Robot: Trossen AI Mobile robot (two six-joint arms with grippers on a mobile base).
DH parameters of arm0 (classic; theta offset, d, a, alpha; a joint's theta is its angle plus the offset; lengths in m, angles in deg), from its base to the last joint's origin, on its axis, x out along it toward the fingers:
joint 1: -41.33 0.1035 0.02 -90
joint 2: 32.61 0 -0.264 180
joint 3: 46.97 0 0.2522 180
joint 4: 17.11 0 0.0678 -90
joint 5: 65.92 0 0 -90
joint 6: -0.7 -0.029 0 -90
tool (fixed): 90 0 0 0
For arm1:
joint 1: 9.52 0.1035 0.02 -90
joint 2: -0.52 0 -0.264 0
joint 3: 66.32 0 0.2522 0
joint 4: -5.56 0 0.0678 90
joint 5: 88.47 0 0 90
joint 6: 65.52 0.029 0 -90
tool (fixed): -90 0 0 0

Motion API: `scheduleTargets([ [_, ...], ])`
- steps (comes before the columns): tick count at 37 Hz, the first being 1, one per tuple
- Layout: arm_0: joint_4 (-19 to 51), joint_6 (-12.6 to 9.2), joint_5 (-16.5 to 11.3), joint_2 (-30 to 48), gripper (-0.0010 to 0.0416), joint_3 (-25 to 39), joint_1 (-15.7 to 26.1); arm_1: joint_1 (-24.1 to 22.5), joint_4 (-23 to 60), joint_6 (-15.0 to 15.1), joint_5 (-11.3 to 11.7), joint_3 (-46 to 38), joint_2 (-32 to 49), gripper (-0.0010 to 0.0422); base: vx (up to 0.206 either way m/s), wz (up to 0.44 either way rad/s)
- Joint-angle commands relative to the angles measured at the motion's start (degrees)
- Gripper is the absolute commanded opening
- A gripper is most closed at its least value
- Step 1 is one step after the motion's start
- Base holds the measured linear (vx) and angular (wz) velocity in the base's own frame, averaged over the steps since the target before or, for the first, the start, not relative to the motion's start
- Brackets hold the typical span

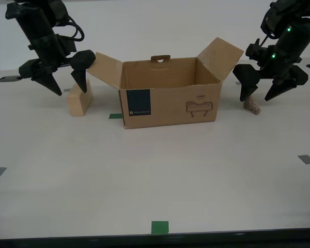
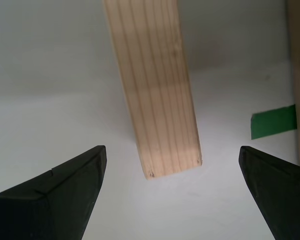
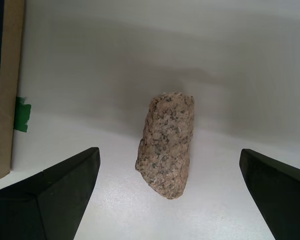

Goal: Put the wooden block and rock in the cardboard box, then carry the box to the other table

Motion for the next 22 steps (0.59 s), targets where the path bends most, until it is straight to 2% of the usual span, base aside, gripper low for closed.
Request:
scheduleTargets([
  [1, 0.0, 0.4, 0.1, 0.0, 0.039, 0.0, 0.0, 0.0, -2.2, 0.1, 0.1, -0.9, 0.0, 0.0362, 0.0, 0.0],
  [10, -0.3, 0.6, 0.1, 0.0, 0.039, 0.0, 0.0, 0.7, -6.3, -0.1, 0.1, -1.8, 0.0, 0.0362, 0.0, 0.0],
  [16, -0.2, 0.6, 0.1, 0.0, 0.039, 0.0, 0.0, 3.5, -6.5, 0.0, 0.0, -1.7, 0.0, 0.0361, 0.0, 0.0],
  [22, -0.3, 0.6, 0.1, 0.0, 0.039, 0.0, 0.0, 6.0, -6.8, -0.1, -3.7, -1.4, 0.0, 0.0361, 0.0, 0.0],
])
